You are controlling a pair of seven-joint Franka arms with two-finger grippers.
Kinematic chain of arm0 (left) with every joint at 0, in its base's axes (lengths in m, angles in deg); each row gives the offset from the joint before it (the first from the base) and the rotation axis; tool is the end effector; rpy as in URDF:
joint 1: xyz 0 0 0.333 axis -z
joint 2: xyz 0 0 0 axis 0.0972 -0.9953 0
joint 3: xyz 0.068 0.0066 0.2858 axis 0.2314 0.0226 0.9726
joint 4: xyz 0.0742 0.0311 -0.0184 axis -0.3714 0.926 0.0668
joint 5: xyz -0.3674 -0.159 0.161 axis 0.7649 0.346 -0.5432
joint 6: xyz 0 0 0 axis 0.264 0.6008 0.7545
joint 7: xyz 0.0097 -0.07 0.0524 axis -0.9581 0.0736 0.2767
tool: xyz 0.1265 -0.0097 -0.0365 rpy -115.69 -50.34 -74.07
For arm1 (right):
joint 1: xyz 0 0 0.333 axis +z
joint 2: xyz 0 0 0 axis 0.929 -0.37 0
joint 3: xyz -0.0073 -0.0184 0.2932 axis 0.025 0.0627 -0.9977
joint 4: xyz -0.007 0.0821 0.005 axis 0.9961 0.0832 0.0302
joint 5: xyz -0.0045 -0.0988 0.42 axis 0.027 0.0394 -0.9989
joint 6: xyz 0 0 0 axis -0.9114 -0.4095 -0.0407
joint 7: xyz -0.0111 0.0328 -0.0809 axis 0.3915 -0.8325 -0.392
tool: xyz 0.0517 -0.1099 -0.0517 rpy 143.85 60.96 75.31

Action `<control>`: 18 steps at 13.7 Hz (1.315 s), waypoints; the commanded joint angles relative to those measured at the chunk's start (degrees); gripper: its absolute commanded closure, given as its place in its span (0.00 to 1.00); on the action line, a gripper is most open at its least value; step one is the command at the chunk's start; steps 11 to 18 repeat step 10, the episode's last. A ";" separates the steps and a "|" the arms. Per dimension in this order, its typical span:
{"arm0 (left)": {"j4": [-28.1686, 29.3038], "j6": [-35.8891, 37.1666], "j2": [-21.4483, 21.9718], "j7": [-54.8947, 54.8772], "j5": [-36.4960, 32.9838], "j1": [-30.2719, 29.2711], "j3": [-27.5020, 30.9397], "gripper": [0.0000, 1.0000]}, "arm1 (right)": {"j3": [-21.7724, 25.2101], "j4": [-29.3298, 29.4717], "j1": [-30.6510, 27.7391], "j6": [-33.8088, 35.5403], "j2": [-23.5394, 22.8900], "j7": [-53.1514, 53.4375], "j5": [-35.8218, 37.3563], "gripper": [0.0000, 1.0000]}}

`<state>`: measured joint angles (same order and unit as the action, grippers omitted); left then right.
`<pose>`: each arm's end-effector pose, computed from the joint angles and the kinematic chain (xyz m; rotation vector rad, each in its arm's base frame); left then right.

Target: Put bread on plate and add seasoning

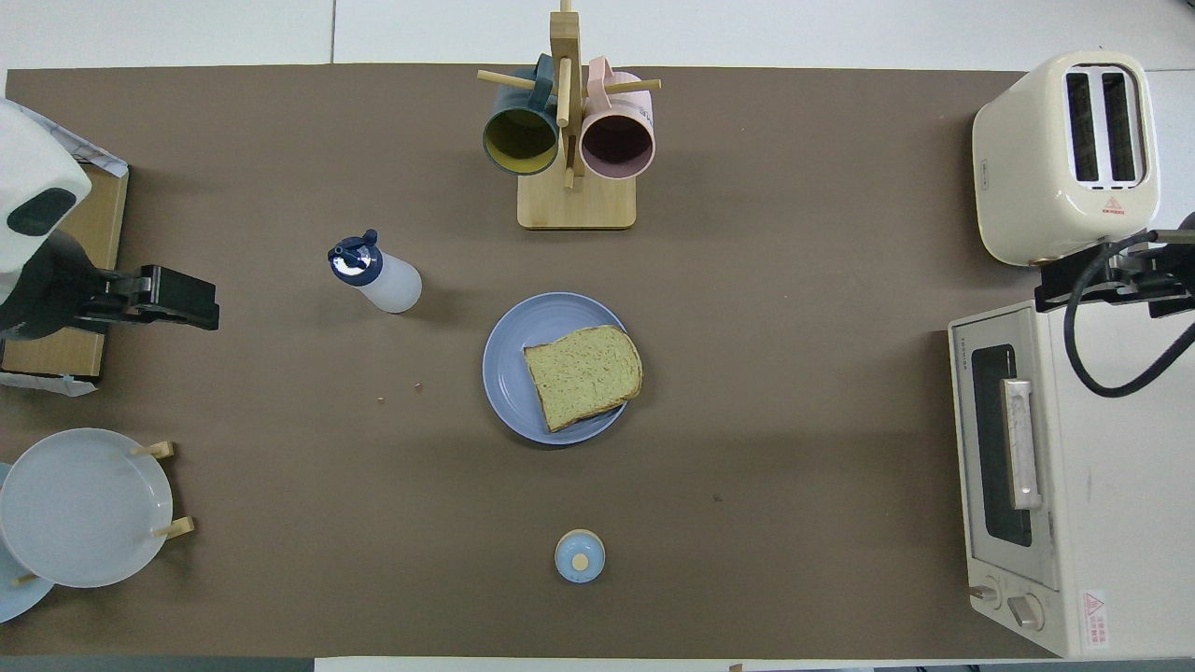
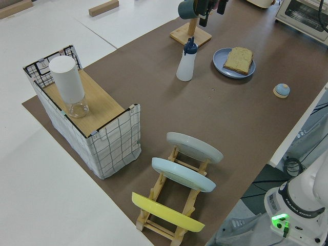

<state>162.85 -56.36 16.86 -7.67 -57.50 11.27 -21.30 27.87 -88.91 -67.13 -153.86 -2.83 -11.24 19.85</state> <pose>0.5604 -0.1074 0.5819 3.1173 -0.0822 -0.0672 0.5789 -0.0030 0.5792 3.1280 -0.1244 -0.1000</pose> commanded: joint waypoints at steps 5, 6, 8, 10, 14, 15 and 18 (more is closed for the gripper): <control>-0.05 2.39 0.36 -0.37 0.45 -0.07 0.19 0.00 | -0.27 -0.98 -0.54 -0.77 0.72 -1.36 0.01 0.00; -0.05 2.39 0.54 -0.37 0.45 -0.16 0.19 0.00 | -0.27 -0.98 -0.54 -0.77 0.72 -1.36 0.01 0.00; 0.13 2.39 0.89 -0.45 0.45 -0.16 0.19 0.00 | -0.27 -0.98 -0.54 -0.68 0.72 -1.36 0.01 0.00; 0.22 2.39 0.89 -0.46 0.45 -0.16 0.19 0.00 | -0.27 -0.98 -0.54 -0.60 0.72 -1.36 0.01 0.00; 0.22 2.39 0.89 -0.46 0.45 -0.16 0.19 0.00 | -0.27 -0.98 -0.54 -0.60 0.72 -1.36 0.01 0.00; 0.22 2.39 0.89 -0.46 0.45 -0.16 0.19 0.00 | -0.27 -0.98 -0.54 -0.60 0.72 -1.36 0.01 0.00; 0.22 2.39 0.89 -0.46 0.45 -0.16 0.19 0.00 | -0.27 -0.98 -0.54 -0.60 0.72 -1.36 0.01 0.00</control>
